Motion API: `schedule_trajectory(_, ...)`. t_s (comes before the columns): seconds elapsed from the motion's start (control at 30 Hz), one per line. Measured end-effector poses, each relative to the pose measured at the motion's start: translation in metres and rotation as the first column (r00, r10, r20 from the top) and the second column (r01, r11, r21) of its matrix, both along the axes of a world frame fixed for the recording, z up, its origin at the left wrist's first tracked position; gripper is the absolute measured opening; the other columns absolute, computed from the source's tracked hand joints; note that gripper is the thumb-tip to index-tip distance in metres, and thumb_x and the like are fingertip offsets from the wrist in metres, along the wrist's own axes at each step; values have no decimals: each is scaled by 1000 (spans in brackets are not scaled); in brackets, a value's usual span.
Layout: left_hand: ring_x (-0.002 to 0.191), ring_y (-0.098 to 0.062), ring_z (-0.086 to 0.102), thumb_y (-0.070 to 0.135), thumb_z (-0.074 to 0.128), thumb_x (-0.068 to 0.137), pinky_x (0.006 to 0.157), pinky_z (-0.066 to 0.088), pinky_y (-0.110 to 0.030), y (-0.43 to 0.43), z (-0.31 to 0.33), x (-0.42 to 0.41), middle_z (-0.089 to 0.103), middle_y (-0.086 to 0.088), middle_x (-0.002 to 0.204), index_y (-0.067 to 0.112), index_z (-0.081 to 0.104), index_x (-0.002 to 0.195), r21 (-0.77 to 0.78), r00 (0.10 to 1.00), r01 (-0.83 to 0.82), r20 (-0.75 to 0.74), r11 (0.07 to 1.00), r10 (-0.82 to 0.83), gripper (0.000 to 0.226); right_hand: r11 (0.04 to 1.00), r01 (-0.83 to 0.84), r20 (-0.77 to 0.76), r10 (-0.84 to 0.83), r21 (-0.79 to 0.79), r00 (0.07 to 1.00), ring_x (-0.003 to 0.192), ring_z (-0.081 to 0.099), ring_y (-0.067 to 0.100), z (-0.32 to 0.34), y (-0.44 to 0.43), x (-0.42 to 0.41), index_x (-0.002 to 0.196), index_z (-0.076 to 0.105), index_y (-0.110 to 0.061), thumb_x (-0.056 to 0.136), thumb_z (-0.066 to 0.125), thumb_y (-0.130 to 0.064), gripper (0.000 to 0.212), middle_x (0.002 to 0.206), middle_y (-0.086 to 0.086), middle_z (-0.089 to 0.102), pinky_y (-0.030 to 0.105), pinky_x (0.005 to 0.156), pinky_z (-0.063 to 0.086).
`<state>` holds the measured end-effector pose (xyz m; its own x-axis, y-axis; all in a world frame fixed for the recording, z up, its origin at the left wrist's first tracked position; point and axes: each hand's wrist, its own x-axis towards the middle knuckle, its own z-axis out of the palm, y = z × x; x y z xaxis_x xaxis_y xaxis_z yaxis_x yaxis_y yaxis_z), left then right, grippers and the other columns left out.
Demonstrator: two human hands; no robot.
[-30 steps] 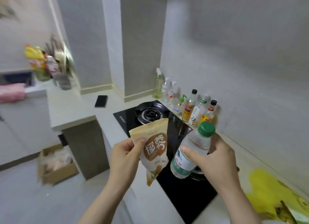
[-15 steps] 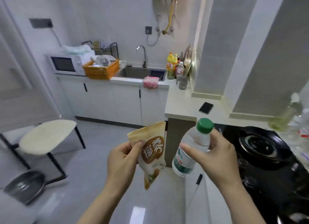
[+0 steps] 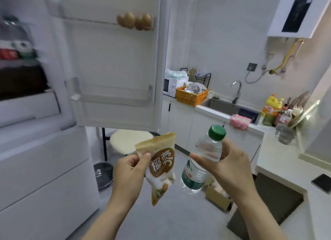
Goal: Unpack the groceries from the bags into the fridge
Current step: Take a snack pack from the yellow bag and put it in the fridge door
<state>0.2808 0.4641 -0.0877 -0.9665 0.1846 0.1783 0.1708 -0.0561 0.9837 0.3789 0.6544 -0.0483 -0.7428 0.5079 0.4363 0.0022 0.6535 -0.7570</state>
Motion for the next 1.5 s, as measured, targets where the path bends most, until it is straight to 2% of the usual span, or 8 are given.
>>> schedule_trajectory(0.13,54,-27,60,22,63,89,48,48,-34,-49,1,-39,71,-11,63,-1,70,68,-16,996,-89,-3,996,89,32,993,-119,-18,119,15,993,79,68,0,12,-41,-55,90,64,-37,60,81,-52,37,84,-21,71,38,73,59)
schedule_trajectory(0.3,74,-48,61,34,67,84,65,53,-56,-104,10,-81,67,-25,71,-8,66,73,-50,977,-198,-87,979,193,44,981,-193,-41,194,24,980,78,68,1,20,-84,-113,90,66,-34,59,83,-51,39,84,-19,71,42,72,58)
schedule_trajectory(0.47,62,-29,67,21,63,89,60,54,-40,-142,24,-120,72,-9,63,-3,70,68,-62,954,-286,-111,956,278,33,960,-280,-51,281,22,958,77,68,2,31,-116,-162,89,65,-35,58,82,-51,39,84,-19,71,42,72,58)
schedule_trajectory(0.77,66,-22,69,22,61,91,63,57,-41,-169,65,-198,73,-5,67,1,72,70,-58,919,-346,-220,937,326,31,925,-375,-113,379,53,918,74,69,1,60,-137,-252,85,67,-33,57,85,-43,35,81,-19,72,40,71,59)
schedule_trajectory(0.93,72,-40,65,25,62,89,63,54,-50,-167,92,-250,71,-19,70,-6,70,73,-1,890,-377,-275,926,363,35,903,-424,-179,429,71,885,79,69,-2,81,-131,-301,88,68,-33,59,83,-47,36,85,-23,72,39,75,59)
schedule_trajectory(1.1,62,-28,61,20,63,90,57,45,-29,-154,122,-303,70,-25,73,-9,69,72,59,864,-391,-322,919,388,34,886,-454,-238,464,100,853,79,70,1,105,-119,-344,89,69,-30,60,82,-47,36,85,-20,73,39,75,59)
schedule_trajectory(1.27,65,-26,60,21,64,88,64,47,-37,-139,140,-353,70,-26,75,-9,68,72,129,839,-423,-318,897,441,34,882,-461,-299,469,103,831,78,71,1,123,-108,-382,86,72,-26,60,86,-36,31,83,-17,74,39,76,59)
schedule_trajectory(1.5,59,-11,61,20,62,90,59,49,-25,-122,148,-411,68,1,57,-1,67,66,222,815,-458,-281,861,506,33,879,-463,-335,472,113,815,80,71,0,137,-103,-420,88,72,-26,60,84,-39,33,84,-17,74,37,76,59)
